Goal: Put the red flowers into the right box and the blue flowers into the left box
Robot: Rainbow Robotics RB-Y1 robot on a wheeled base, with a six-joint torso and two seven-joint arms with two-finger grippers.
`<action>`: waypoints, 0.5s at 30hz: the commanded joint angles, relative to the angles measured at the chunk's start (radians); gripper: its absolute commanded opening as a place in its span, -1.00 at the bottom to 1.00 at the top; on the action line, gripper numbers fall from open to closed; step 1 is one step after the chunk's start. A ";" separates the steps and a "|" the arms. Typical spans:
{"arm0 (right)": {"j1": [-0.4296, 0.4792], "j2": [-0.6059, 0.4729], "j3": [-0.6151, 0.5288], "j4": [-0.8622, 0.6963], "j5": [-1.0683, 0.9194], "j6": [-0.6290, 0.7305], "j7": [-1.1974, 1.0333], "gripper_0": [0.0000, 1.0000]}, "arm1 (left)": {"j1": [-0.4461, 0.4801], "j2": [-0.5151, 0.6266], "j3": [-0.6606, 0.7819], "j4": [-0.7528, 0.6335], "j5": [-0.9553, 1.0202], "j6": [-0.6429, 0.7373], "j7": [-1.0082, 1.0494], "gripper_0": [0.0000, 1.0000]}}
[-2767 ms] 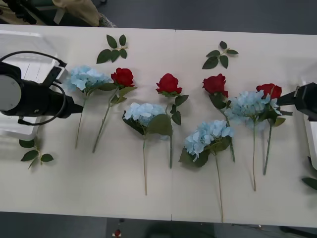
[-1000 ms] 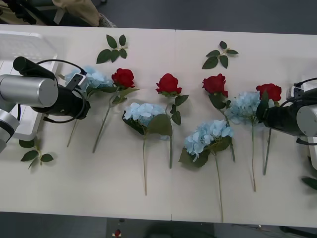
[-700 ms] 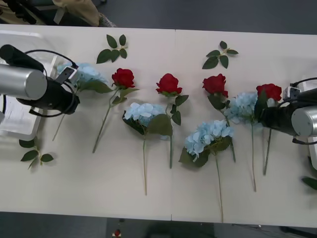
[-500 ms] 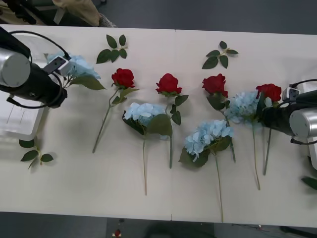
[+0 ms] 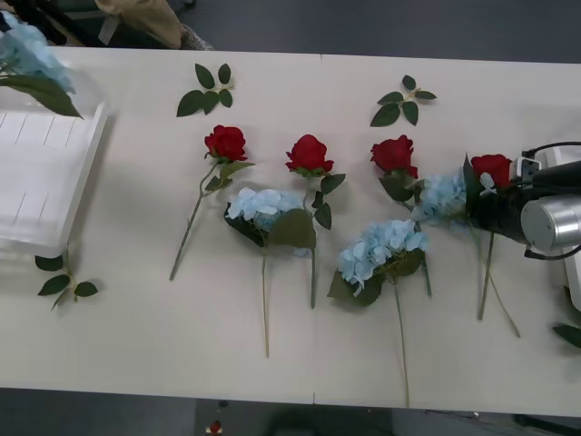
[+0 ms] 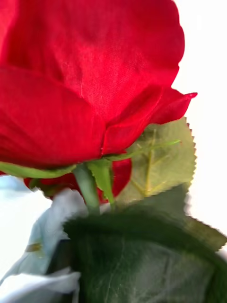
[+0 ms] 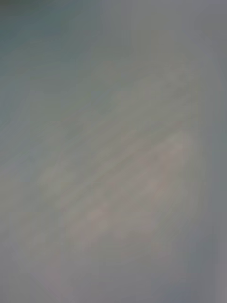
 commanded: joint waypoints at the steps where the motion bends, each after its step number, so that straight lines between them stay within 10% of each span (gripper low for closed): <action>1: -0.015 -0.034 -0.009 -0.002 -0.004 -0.001 0.070 -1.00 | -0.033 0.034 0.020 0.140 -0.034 0.012 -0.016 -1.00; 15: -0.007 -0.100 -0.042 -0.052 -0.118 0.035 0.091 -1.00 | -0.031 0.034 -0.034 0.545 -0.033 -0.031 -0.271 -1.00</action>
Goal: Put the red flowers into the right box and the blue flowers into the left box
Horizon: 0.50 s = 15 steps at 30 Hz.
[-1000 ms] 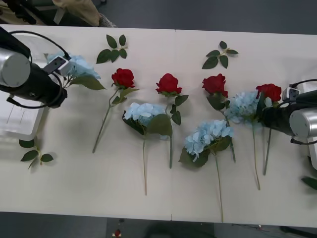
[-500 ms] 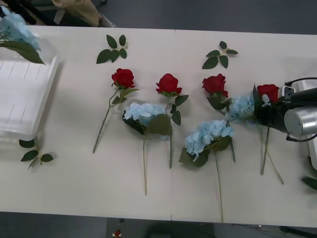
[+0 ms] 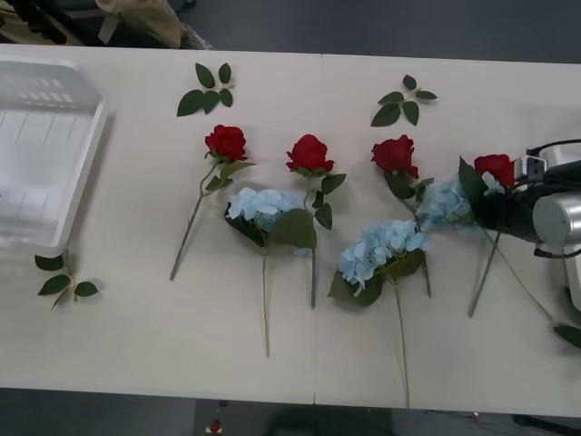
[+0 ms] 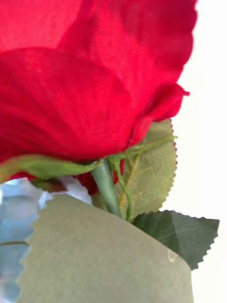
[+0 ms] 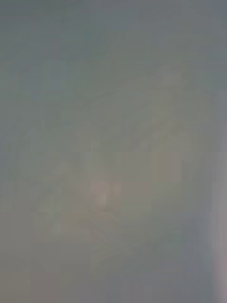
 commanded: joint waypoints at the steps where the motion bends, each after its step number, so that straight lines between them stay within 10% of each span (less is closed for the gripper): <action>1: -0.004 -0.056 -0.055 -0.070 -0.034 0.049 0.045 -1.00 | -0.012 0.021 -0.046 0.035 0.044 -0.027 -0.038 -1.00; 7: 0.070 -0.059 -0.173 -0.268 -0.045 0.196 0.048 -1.00 | -0.012 0.021 -0.091 0.088 0.053 -0.121 -0.039 -0.87; 11: 0.126 -0.058 -0.235 -0.417 -0.057 0.276 0.047 -1.00 | -0.012 0.021 -0.091 0.088 0.055 -0.122 -0.039 0.73; 15: 0.166 -0.058 -0.265 -0.512 -0.071 0.306 0.041 -1.00 | -0.013 0.021 -0.091 0.086 0.056 -0.122 -0.039 1.00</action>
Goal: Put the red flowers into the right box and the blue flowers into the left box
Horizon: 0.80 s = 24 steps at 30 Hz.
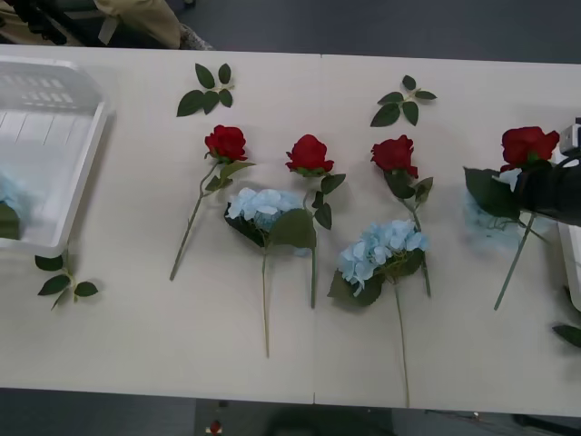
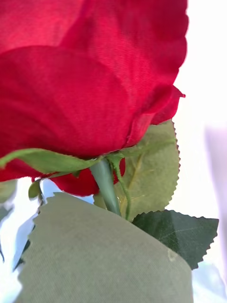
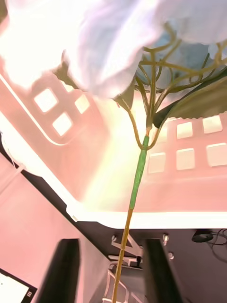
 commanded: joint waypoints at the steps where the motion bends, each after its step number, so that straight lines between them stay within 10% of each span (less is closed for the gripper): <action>1: 0.043 -0.025 -0.026 -0.130 -0.022 0.018 0.038 -1.00 | -0.013 0.021 0.019 -0.007 0.003 -0.004 -0.039 1.00; 24: 0.070 0.004 -0.075 -0.161 -0.107 -0.045 0.045 -0.98 | -0.015 -0.019 0.257 -0.386 0.408 0.248 -0.119 1.00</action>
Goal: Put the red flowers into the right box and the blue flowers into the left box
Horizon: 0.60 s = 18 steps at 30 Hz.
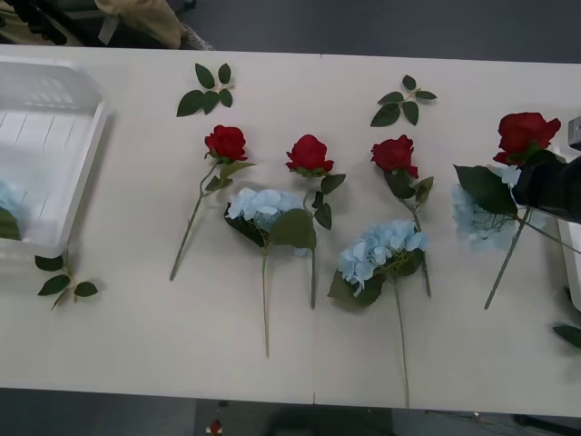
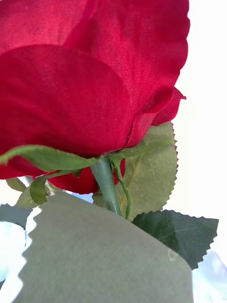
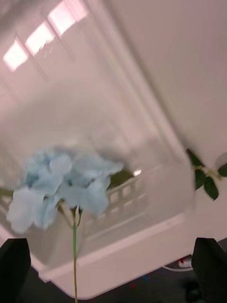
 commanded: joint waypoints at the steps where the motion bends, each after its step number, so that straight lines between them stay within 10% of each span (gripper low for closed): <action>1: -0.011 0.005 -0.008 -0.018 0.012 -0.019 0.045 -0.71 | -0.015 -0.037 -0.014 -0.069 0.102 -0.029 -0.002 1.00; 2: -0.011 0.005 -0.009 -0.018 0.015 -0.020 0.044 -0.12 | -0.013 -0.065 -0.014 -0.068 0.128 -0.055 0.000 1.00; 5: -0.011 0.005 -0.011 -0.007 0.015 -0.036 0.047 0.56 | 0.004 -0.132 -0.014 -0.060 0.171 -0.116 0.001 1.00; 18: -0.011 0.003 -0.031 0.019 -0.017 -0.071 0.064 0.88 | 0.090 -0.341 -0.132 -0.058 0.223 -0.384 -0.014 1.00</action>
